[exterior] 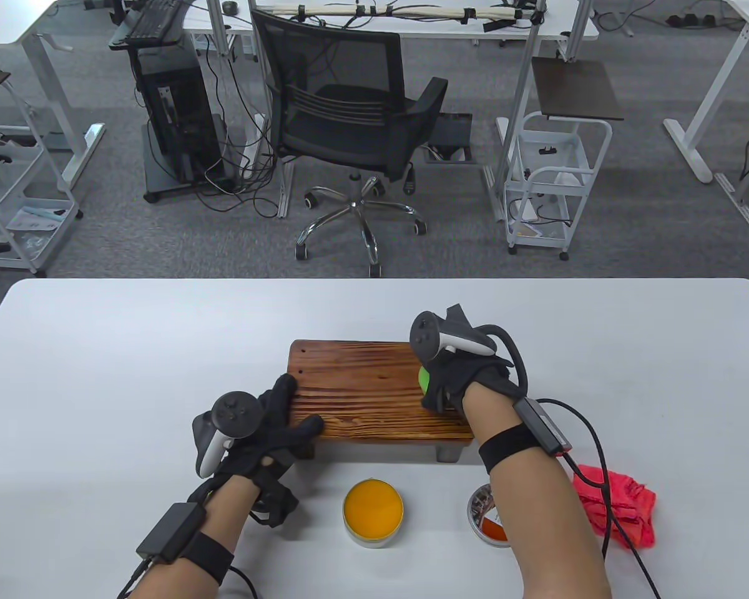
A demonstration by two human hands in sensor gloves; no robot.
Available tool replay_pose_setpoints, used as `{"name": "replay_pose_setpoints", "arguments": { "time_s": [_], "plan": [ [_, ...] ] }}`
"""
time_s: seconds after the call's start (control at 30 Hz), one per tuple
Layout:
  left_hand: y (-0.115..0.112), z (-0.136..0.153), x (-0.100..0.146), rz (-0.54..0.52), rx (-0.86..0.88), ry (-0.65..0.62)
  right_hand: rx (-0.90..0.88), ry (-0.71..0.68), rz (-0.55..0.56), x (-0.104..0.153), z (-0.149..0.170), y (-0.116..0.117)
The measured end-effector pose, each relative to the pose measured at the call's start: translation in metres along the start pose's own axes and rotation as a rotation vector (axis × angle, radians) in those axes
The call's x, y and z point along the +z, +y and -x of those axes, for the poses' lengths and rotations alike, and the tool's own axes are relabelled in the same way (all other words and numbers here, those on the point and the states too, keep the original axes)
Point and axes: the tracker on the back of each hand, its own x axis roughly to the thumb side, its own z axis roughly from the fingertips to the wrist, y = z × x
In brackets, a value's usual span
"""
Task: Dip and apply wood wax on stool
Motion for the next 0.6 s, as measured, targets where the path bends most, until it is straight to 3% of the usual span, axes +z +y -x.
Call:
{"name": "replay_pose_setpoints", "arguments": {
  "time_s": [0.2, 0.37, 0.47, 0.53, 0.6],
  "plan": [
    [0.000, 0.000, -0.001, 0.002, -0.004, -0.002, -0.008, -0.080, 0.013, -0.003, -0.019, 0.001],
    [0.000, 0.000, -0.001, -0.002, -0.001, -0.001, 0.013, -0.014, 0.015, -0.009, -0.024, -0.004],
    [0.000, 0.000, -0.001, -0.004, -0.012, -0.001, 0.034, -0.074, 0.041, -0.010, -0.038, -0.003],
    [0.001, 0.000, -0.001, 0.001, -0.014, 0.000, 0.002, -0.146, 0.004, -0.006, -0.042, -0.003],
    [0.000, 0.000, 0.000, 0.000, -0.018, -0.001, 0.045, -0.118, -0.009, -0.004, -0.039, -0.005]
  ]
}}
